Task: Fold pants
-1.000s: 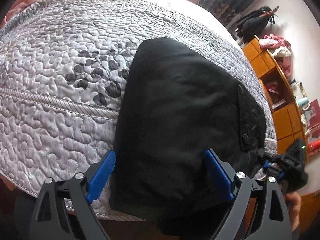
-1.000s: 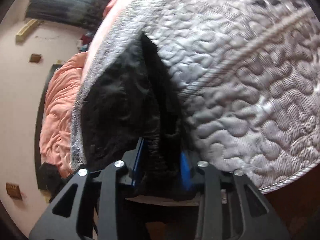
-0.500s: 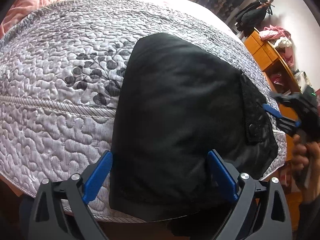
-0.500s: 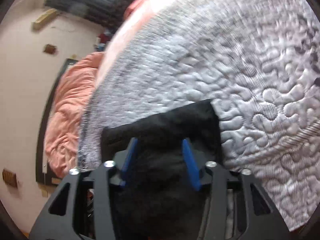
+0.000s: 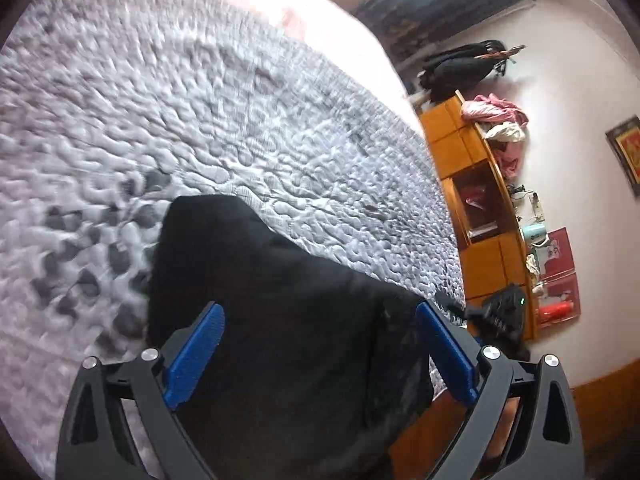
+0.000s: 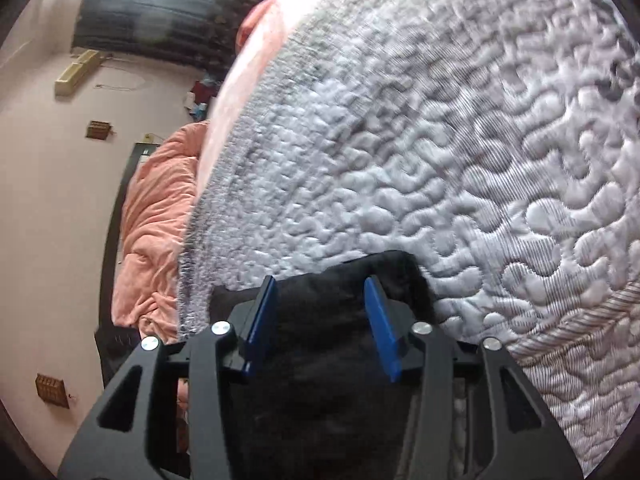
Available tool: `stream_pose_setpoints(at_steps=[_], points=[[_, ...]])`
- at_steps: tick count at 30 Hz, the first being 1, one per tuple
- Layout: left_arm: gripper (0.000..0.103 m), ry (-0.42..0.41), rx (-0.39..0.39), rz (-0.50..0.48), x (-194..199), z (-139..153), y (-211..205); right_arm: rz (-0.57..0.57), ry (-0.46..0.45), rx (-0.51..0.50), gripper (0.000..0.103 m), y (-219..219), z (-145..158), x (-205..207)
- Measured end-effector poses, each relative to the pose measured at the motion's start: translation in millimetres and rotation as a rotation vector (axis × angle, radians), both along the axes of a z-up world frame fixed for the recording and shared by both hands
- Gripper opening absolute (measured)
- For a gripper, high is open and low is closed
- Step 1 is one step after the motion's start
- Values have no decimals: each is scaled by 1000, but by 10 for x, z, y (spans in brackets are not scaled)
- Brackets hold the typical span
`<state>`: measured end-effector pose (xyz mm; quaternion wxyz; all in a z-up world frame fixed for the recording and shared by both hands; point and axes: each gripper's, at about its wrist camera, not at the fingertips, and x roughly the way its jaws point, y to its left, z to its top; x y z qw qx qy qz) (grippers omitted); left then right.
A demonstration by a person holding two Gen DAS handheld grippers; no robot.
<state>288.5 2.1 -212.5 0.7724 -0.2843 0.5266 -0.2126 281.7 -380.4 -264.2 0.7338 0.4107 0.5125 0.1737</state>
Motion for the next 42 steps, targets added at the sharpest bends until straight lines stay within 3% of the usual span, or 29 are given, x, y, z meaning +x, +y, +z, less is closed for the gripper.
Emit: stream_pose_setpoints(at_steps=[3,5,6,8,11,15,17,19,20,22,24,27,29,31,33,37,42], points=[[97,87,14,17,200,-285,9,4,12,-37,35,-8,-93,1],[97,96,1,24,175,-305,45,3,-4,-31,43,-46,11,-68],[97,86,-17,26,123,-263,87,5,-23,-32,54,-46,96,-121],[97,77,-56,45,2,-188,214,29,-67,-27,56,-39,273,-270],[99,56,-46,66,-262,-147,466,89,-101,-4,63,20,443,-636],[99,117,-29,33,-534,-417,604,143,-59,45,68,136,317,-1084],[99,157,-41,6,-581,-570,591,159,-9,22,65,187,116,-1164],[99,174,-53,-15,-600,-653,568,140,35,16,50,149,-55,-1199],[99,176,-54,-21,-614,-668,562,127,46,18,50,124,-54,-1216],[99,168,-61,-32,-648,-658,576,98,12,48,69,60,90,-1297],[99,156,-89,-24,-673,-637,624,100,-14,33,76,58,177,-1363],[99,167,-145,-12,-638,-670,696,137,52,12,75,103,-13,-1352],[99,187,-188,-36,-586,-710,705,155,77,-9,80,94,-54,-1344],[99,197,-220,-72,-530,-736,698,161,51,34,96,17,-4,-1337],[99,193,-228,-114,-443,-733,680,175,44,39,97,-94,7,-1256],[99,209,-259,-145,-264,-790,649,158,132,133,97,-326,-261,-1048],[99,246,-285,-152,-172,-975,694,190,159,195,97,-289,-480,-832]])
